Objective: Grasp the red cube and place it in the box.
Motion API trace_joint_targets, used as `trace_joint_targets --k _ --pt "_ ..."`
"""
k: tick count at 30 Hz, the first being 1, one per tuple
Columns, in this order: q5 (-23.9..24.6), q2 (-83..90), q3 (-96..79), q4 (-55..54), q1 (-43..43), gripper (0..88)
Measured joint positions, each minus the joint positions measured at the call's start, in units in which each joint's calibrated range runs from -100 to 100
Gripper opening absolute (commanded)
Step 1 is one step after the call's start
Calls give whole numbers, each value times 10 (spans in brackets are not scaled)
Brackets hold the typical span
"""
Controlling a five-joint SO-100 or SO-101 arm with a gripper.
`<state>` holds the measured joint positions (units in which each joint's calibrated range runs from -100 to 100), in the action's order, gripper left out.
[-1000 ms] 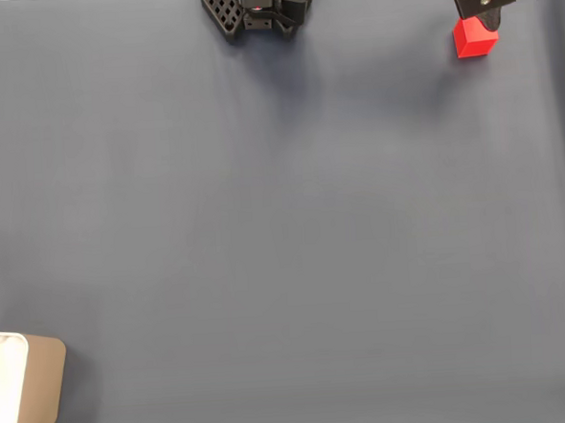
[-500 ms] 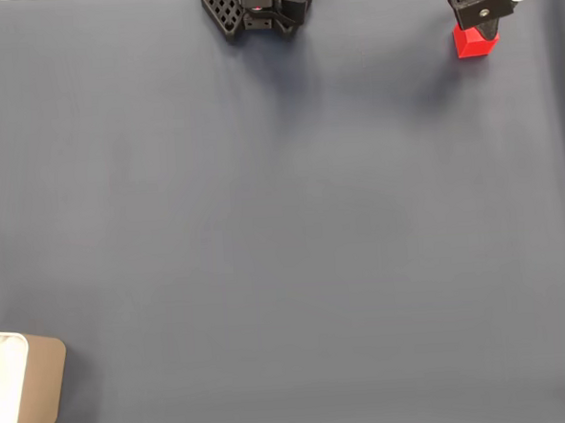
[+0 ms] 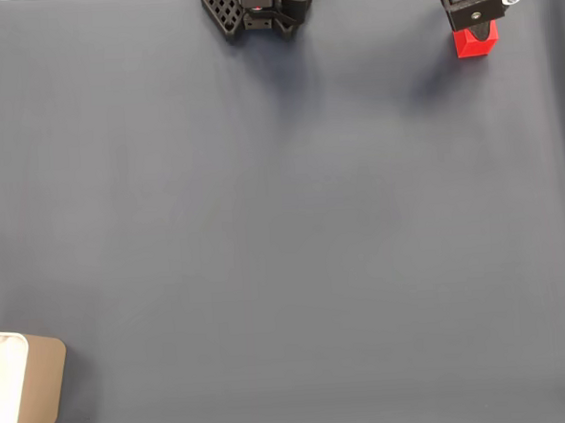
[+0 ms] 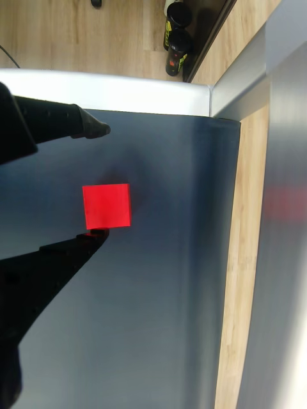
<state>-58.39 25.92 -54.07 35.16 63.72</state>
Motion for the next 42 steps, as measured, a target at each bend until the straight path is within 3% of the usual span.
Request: trace_joint_targets --k 42 --pt "15 -50 -1 -47 -1 330"
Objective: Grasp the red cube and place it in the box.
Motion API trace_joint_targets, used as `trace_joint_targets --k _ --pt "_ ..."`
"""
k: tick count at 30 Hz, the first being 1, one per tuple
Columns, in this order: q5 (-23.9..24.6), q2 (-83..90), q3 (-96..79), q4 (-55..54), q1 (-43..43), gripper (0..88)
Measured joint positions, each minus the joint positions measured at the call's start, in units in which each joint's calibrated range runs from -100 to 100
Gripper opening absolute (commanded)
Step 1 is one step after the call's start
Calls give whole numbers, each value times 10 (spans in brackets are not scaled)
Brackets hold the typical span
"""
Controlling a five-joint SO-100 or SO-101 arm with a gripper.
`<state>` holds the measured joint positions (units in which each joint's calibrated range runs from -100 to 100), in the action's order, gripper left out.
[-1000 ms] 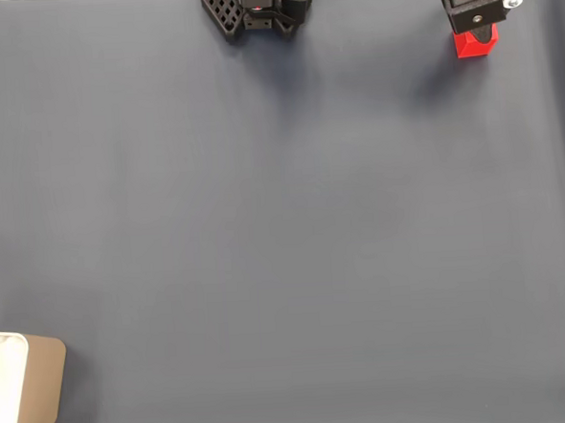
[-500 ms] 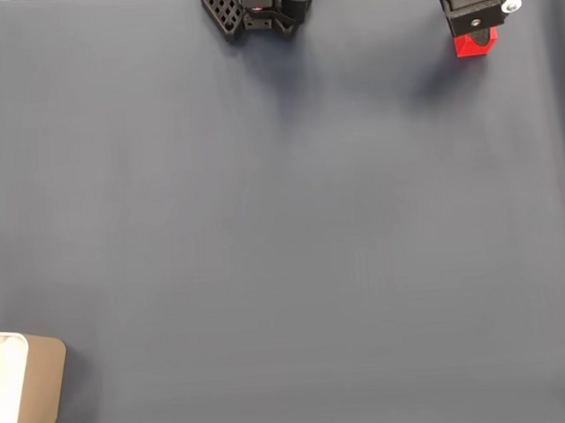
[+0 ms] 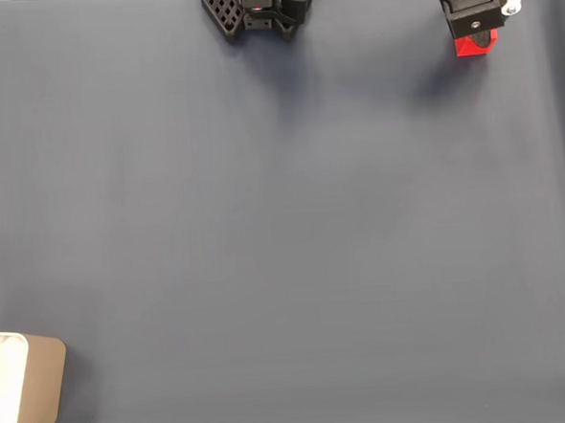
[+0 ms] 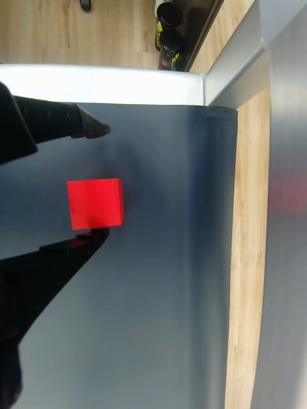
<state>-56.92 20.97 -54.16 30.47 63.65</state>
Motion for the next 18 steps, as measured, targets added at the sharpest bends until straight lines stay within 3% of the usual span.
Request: trace_joint_targets --k 18 --pt "4 -12 -10 -10 1 331"
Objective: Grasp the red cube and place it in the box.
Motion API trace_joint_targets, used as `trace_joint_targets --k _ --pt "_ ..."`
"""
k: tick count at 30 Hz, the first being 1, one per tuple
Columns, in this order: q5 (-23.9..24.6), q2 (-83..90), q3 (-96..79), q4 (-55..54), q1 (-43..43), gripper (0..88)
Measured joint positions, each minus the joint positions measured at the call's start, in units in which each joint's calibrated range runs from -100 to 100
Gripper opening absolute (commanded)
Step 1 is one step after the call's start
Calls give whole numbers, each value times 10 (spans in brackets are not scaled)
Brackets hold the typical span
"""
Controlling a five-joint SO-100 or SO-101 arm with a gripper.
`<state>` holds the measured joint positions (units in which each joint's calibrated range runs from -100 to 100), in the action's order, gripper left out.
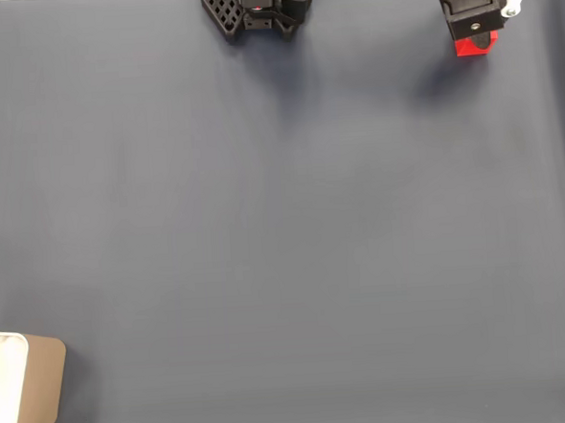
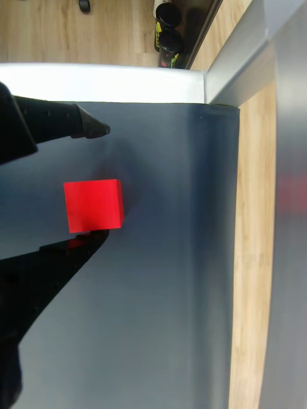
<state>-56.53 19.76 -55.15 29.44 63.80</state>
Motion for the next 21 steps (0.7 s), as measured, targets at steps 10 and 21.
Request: trace_joint_targets --k 10,21 --pt "3 0 -14 -1 8 331" --pt "5 5 -14 -1 12 320"
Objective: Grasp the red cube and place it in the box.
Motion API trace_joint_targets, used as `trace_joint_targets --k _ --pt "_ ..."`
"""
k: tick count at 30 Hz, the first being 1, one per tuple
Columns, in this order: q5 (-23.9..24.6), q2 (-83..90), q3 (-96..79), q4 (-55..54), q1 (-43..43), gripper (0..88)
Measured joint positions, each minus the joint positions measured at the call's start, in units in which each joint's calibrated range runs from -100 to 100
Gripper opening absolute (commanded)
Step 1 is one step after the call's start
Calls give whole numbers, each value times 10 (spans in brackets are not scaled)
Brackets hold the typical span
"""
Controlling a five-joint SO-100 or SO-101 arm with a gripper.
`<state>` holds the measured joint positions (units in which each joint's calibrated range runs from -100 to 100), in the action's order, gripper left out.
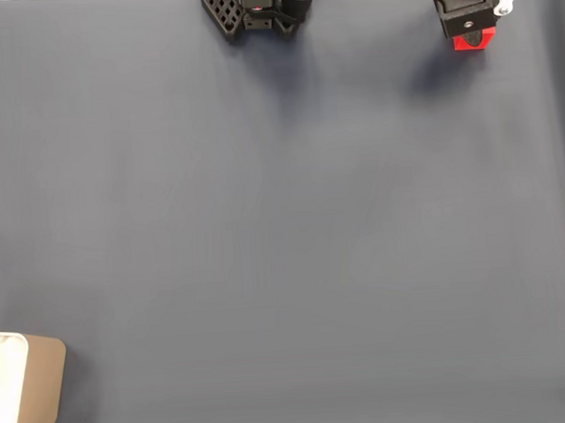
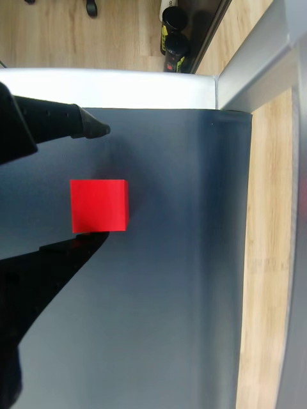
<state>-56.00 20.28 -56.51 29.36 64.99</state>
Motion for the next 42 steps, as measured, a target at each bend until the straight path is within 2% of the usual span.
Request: trace_joint_targets --k 4,11,13,19,34,42 --pt "2 0 0 0 0 256" --pt "2 12 -9 0 0 33" --pt "0 12 -9 0 0 0" --pt "-17 12 -9 2 0 0" --pt "-21 27 -8 32 -1 0" --pt "-25 36 36 84 -63 0"
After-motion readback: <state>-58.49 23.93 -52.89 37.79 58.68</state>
